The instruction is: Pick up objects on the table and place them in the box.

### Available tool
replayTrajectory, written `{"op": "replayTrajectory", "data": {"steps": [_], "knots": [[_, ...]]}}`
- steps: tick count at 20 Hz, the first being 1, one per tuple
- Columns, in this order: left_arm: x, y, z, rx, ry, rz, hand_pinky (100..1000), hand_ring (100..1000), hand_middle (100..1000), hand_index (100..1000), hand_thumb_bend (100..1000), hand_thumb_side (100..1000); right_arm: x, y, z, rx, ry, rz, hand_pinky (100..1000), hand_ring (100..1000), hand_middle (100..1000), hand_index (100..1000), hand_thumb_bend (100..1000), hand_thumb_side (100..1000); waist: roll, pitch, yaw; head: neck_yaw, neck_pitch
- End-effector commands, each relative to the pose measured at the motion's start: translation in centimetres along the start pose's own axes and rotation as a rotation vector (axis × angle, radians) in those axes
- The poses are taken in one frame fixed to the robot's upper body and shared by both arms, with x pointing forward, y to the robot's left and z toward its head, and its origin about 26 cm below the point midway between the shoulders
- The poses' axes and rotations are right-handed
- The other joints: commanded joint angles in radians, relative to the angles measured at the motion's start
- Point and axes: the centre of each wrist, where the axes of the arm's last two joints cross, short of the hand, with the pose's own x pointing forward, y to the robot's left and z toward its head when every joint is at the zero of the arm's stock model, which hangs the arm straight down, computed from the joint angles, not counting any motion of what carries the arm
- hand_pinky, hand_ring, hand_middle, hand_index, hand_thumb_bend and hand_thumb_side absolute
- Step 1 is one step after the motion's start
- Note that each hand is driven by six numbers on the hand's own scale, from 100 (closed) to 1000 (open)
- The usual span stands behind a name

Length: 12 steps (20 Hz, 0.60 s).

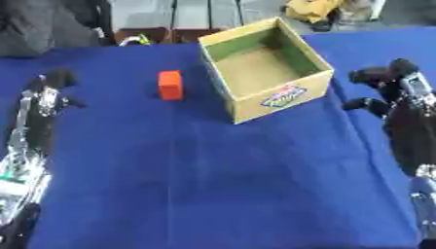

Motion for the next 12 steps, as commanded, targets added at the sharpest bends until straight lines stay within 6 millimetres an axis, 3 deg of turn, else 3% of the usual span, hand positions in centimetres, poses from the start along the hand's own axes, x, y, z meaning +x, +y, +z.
{"op": "replayTrajectory", "data": {"steps": [1,5,8,12], "knots": [[1.7,1.7,-2.3,-0.130,-0.011,-0.219,551,828,717,792,830,480,0.6,-0.2,-0.2,0.015,-0.020,0.010,564,853,626,673,100,808,0.000,-0.019,-0.003,0.000,-0.001],[4.2,3.0,-6.8,-0.343,0.030,-0.564,604,824,736,816,789,358,0.5,-0.1,-0.1,0.025,-0.012,0.007,564,853,626,673,100,807,0.000,-0.029,-0.017,0.007,0.005],[5.8,2.9,-10.4,-0.444,0.048,-0.771,643,810,722,817,763,328,0.4,0.1,-0.1,0.039,-0.005,0.000,564,854,626,674,100,808,0.000,-0.036,-0.034,0.015,0.009],[5.9,1.9,-14.2,-0.572,0.095,-0.970,696,795,707,807,745,294,0.2,0.3,0.0,0.056,0.004,-0.003,563,854,625,673,100,808,0.003,-0.041,-0.065,0.024,0.015]]}}
